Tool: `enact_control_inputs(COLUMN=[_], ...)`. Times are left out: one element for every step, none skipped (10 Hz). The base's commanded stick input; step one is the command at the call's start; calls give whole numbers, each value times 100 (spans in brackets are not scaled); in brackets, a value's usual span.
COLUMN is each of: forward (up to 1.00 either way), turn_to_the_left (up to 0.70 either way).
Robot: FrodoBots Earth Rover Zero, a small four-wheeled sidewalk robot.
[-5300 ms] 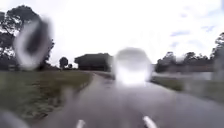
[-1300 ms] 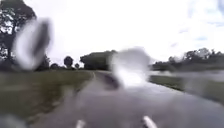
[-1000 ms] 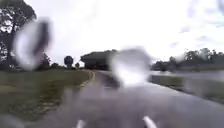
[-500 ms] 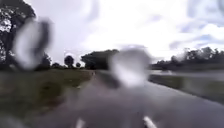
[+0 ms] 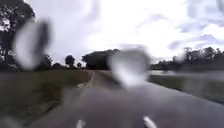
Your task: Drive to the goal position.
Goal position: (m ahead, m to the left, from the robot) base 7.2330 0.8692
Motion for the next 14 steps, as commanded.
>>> enact_control_inputs(forward=[85, 85, 85, 85, 85, 85, 85, 85, 85, 85, 85, 85, 85, 85], turn_to_the_left=[0, 0, 0, 0, 0, 0, 0, 0, 0, 0, 0, 0, 0, 0])
